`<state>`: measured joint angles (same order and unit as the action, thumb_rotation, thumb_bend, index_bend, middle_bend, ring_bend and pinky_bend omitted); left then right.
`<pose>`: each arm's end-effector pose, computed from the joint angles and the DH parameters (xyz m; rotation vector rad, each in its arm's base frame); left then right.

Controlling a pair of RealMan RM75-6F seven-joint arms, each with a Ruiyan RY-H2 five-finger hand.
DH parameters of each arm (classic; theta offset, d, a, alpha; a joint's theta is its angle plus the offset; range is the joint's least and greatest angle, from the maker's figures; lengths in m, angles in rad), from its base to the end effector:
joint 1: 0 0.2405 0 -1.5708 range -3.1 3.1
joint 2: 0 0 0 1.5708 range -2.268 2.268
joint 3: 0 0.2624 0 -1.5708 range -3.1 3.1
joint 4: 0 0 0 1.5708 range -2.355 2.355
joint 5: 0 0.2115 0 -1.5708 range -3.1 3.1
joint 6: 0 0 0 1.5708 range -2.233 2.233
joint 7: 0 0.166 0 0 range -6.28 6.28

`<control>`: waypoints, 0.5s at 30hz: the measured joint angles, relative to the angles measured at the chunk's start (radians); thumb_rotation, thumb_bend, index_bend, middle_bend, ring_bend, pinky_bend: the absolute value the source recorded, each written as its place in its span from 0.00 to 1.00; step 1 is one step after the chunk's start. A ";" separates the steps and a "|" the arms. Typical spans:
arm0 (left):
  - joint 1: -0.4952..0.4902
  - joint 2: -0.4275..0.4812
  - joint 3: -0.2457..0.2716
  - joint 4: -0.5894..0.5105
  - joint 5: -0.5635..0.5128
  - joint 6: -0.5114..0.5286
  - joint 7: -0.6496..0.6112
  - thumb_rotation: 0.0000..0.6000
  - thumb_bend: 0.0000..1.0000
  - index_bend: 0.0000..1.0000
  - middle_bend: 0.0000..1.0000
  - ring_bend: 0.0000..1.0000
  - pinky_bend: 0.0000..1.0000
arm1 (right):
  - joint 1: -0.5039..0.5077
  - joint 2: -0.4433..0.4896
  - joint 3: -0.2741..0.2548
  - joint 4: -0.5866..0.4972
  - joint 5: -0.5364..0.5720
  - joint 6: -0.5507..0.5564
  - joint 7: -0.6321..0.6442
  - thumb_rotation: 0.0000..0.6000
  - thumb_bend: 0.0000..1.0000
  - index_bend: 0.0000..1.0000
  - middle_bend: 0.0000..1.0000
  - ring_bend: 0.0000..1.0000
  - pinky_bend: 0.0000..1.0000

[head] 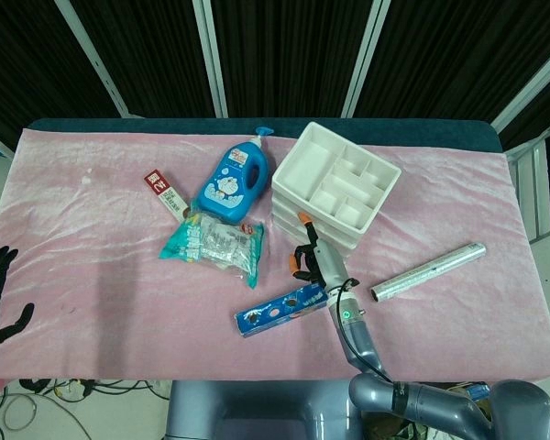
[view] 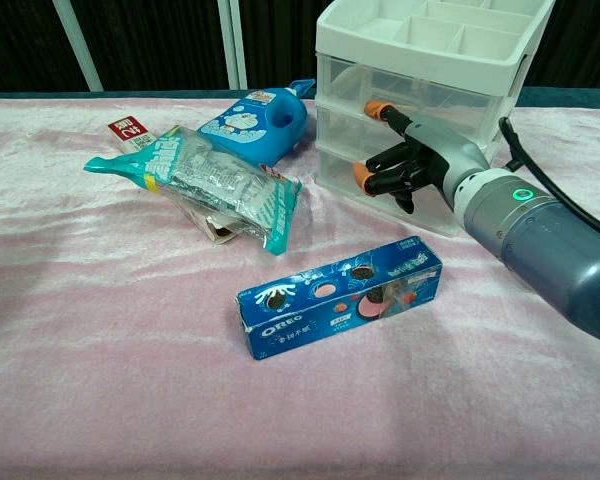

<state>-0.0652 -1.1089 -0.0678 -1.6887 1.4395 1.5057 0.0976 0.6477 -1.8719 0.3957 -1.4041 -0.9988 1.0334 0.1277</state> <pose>-0.3128 0.1998 0.1659 -1.3185 -0.8926 -0.8617 -0.1134 -0.3597 -0.0767 1.2237 -1.7479 1.4234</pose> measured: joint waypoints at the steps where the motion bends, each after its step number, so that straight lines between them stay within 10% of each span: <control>1: 0.001 0.000 0.001 0.000 0.001 0.001 0.000 1.00 0.34 0.08 0.05 0.04 0.08 | 0.000 0.000 0.003 0.000 0.003 -0.002 0.002 1.00 0.48 0.00 0.75 0.89 0.80; 15: 0.003 -0.003 0.001 0.000 0.003 0.007 0.007 1.00 0.34 0.08 0.05 0.04 0.10 | -0.008 0.044 0.011 -0.044 0.021 -0.036 0.018 1.00 0.48 0.00 0.75 0.89 0.80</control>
<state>-0.0626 -1.1119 -0.0669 -1.6883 1.4421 1.5128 0.1045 0.6399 -1.8280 0.4065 -1.4476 -0.9776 0.9977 0.1455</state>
